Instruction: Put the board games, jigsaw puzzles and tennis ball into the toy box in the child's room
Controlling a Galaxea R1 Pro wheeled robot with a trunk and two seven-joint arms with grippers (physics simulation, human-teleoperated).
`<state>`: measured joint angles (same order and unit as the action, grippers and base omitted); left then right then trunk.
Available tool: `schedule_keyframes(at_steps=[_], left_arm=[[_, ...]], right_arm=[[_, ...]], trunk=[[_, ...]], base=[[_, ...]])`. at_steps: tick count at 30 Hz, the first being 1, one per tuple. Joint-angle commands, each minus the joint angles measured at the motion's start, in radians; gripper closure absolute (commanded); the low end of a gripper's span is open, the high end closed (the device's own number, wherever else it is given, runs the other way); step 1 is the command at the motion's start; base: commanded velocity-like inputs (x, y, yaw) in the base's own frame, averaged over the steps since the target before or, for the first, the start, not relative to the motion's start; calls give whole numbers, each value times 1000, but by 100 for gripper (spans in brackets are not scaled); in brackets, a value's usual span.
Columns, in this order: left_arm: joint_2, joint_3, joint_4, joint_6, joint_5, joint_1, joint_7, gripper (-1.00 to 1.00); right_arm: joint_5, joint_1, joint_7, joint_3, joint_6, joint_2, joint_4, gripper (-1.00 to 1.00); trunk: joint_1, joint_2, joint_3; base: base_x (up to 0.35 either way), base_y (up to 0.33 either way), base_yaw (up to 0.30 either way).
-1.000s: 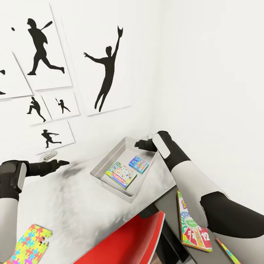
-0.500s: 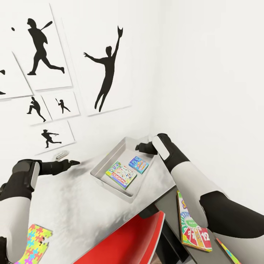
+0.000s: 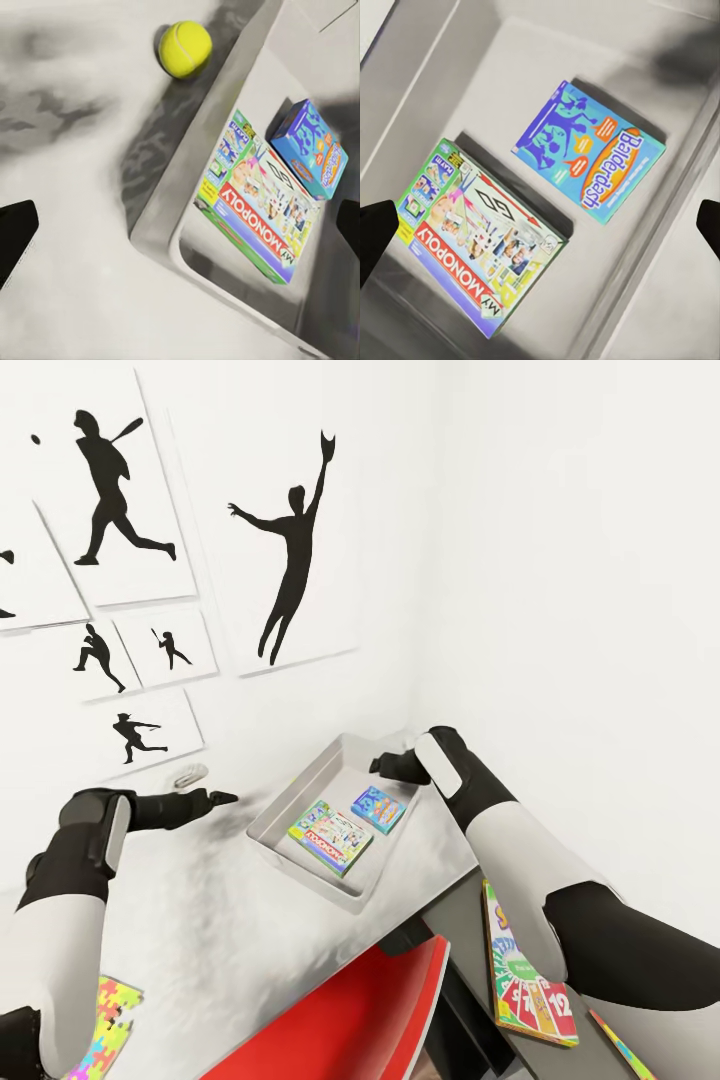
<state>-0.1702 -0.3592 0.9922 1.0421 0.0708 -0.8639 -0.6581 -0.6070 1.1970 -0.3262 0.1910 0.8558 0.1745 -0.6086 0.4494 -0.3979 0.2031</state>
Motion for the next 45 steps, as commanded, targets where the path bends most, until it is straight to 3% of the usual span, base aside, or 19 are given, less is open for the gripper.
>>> schedule_keyframes(at_steps=[1, 14, 26, 38, 39, 45], left_arm=[[-5, -3, 0, 5, 7, -1, -14, -100], [-17, -4, -4, 5, 10, -1, -86, -100], [-15, 12, -2, 5, 18, -1, -87, -100], [-8, 76, 2, 5, 13, -1, -89, -100], [-4, 111, 2, 5, 13, -1, -89, -100], [5, 152, 0, 5, 13, -1, -89, -100]], right_arm=[[-10, 1, -10, 2, 2, 0, -1, -100], [-10, 1, -13, -3, 9, 0, -3, -100], [-10, 1, -16, -1, 14, 0, -3, -100], [-9, 1, -18, -2, 25, 0, -3, -100], [-8, 1, -19, -2, 25, 0, -3, -100], [-6, 1, -19, -2, 26, 0, -3, -100]], trunk=[[1, -2, 2], [1, -2, 2], [1, -2, 2], [1, -2, 2], [1, -2, 2], [1, -2, 2]], base=[[0, 0, 0], [0, 0, 0], [0, 0, 0], [0, 0, 0], [0, 0, 0], [0, 0, 0]])
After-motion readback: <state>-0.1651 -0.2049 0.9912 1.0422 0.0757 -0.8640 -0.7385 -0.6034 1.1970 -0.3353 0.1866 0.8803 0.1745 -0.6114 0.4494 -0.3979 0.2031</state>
